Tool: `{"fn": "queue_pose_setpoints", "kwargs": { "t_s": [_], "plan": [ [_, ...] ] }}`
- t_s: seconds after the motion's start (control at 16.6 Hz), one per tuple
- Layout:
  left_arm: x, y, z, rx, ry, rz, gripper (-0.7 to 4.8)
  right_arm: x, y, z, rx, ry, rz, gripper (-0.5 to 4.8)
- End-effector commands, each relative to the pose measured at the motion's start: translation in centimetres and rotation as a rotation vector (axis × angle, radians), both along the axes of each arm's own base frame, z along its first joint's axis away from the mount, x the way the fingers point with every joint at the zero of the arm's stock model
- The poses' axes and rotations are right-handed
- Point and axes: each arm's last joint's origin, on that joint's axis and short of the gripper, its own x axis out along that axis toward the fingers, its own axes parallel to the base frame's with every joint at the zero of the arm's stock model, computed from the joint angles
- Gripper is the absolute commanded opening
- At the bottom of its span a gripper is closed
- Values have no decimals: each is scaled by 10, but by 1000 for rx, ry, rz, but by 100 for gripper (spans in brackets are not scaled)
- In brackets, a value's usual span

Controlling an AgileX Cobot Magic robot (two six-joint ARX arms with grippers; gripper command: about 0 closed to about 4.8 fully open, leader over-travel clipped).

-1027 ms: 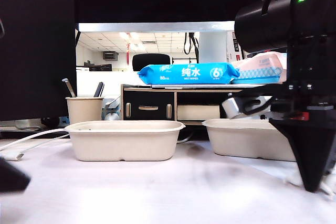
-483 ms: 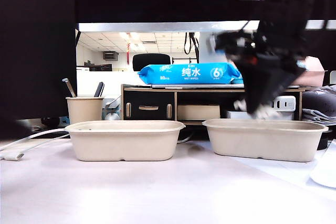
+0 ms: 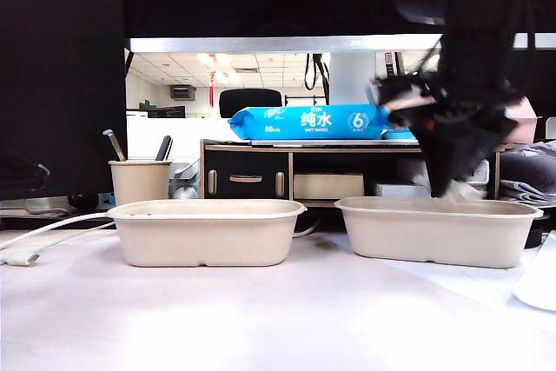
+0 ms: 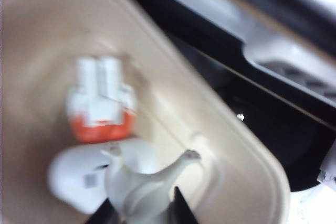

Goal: Put the dolls with similar colors into the same paper box, while dolls with different colors go into separate paper boxes.

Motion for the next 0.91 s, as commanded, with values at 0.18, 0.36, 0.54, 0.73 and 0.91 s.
{"fn": "queue_pose_setpoints", "kwargs": {
  "t_s": [0.18,0.36,0.54,0.73,0.91],
  "plan": [
    [-1,3,6,-46,-52,12,-5,2,-3,5,-28,-22,-34,220],
    [8,15,6,-44,-57,150,-5,-4,-2,12,57,33,-97,58],
    [16,38,11,-68,-116,388,-5,-24,3,51,284,-65,-55,-7],
    [16,51,18,-95,-189,525,-5,-51,3,87,418,-301,10,-7],
    [18,60,17,-84,-191,618,-5,-97,-3,117,626,-604,98,-7]
  ]
}}
